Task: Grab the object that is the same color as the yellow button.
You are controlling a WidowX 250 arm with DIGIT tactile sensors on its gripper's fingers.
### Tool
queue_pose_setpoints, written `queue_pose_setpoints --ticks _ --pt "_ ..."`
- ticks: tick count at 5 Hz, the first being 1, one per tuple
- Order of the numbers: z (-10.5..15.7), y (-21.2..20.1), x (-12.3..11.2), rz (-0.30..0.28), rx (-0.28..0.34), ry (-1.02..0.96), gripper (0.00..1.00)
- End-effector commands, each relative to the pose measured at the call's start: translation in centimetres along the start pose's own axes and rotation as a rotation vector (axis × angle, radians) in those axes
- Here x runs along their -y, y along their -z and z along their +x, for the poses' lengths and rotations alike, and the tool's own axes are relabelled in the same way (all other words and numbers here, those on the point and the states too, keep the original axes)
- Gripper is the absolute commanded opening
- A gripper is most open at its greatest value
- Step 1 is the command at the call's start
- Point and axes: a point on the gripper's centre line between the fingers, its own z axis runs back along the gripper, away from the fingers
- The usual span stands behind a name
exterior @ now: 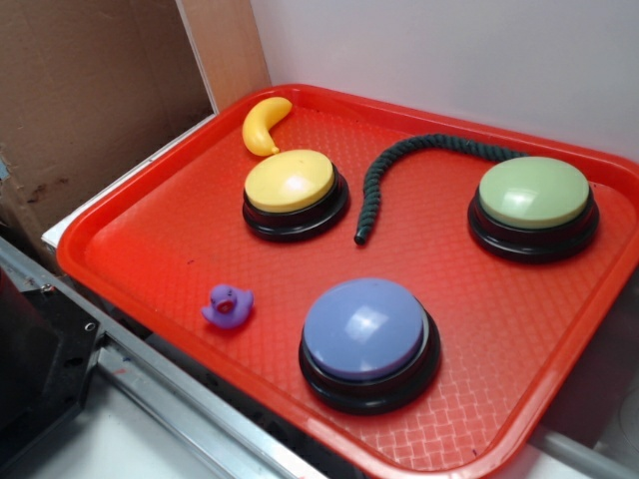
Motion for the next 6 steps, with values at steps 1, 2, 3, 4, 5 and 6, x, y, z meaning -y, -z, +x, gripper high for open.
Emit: queue_pose_setpoints --ticks 1,2,3,4,5,6 --pt "0.0 0.0 0.0 0.0 0.0 0.0 1.0" --pt "2.7 0.7 -0.2 0.015 -0.01 -0.051 1.0" --pt "5.1 1.2 -0.4 0.021 -0.02 -0.083 1.0" --pt "9.2 2.6 -0.9 0.05 -0.064 -0.109 1.0" --pt "13.7 3.4 -1.8 0.096 -0.087 -0.101 1.0" --pt "18.0 5.3 -4.0 0.188 -0.111 -0.195 1.0"
